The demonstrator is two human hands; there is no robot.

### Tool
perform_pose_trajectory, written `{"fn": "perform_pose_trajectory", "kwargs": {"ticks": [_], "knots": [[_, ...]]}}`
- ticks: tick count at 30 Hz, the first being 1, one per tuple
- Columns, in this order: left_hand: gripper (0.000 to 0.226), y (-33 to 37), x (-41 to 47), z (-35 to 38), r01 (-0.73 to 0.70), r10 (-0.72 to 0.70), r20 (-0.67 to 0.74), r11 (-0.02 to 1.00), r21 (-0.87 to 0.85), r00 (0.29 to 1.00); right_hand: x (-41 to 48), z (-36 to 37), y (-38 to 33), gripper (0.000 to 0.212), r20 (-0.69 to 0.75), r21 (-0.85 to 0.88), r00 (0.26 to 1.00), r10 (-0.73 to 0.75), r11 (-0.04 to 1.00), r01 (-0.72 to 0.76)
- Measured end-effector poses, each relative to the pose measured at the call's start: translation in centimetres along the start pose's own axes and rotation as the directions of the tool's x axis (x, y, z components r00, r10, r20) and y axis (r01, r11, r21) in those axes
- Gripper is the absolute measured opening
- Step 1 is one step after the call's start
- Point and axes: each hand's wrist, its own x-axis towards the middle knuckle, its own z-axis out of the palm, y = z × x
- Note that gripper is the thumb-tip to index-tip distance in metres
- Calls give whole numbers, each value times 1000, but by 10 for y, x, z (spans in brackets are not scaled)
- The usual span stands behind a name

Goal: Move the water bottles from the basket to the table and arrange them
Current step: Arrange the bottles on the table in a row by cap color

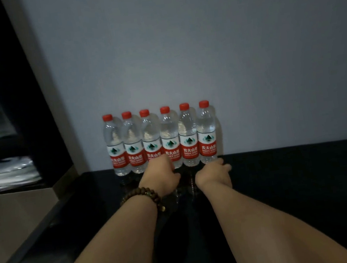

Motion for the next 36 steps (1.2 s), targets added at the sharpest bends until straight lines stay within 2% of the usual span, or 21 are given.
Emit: {"fn": "perform_pose_trajectory", "kwargs": {"ticks": [2,4,7,9,12,17,21,25,30,36], "knots": [[22,2,-27,-36,-6,0,52,991,132,999,-36,-14,-9,63,89,-63,996,-4,998,9],[22,6,-53,-72,15,-27,54,977,214,998,-74,-31,-20,49,163,-35,983,-88,995,95],[10,19,-89,-124,36,-32,-19,957,289,999,-127,-72,-46,21,174,70,949,-262,965,254],[13,34,-114,-155,33,-19,-46,944,328,999,-159,-110,-61,6,162,42,920,-357,934,355],[13,62,-154,-197,27,-10,-55,944,329,998,-198,-165,-75,6,133,-50,880,-455,884,465],[27,126,-205,-236,-42,49,-16,954,298,999,-226,-250,-69,11,80,-112,865,-496,857,502],[30,187,-226,-234,-124,124,17,957,261,992,-227,-319,-53,15,28,-140,868,-496,857,495],[29,241,-240,-211,-219,205,79,933,287,976,-211,-383,-20,24,136,-317,899,-417,841,438],[28,300,-240,-175,-325,293,153,910,256,944,-182,-448,28,34,180,-445,945,-274,834,327],[30,363,-228,-118,-447,394,240,862,240,887,-137,-503,90,20,157,-526,984,-81,836,153]]}}
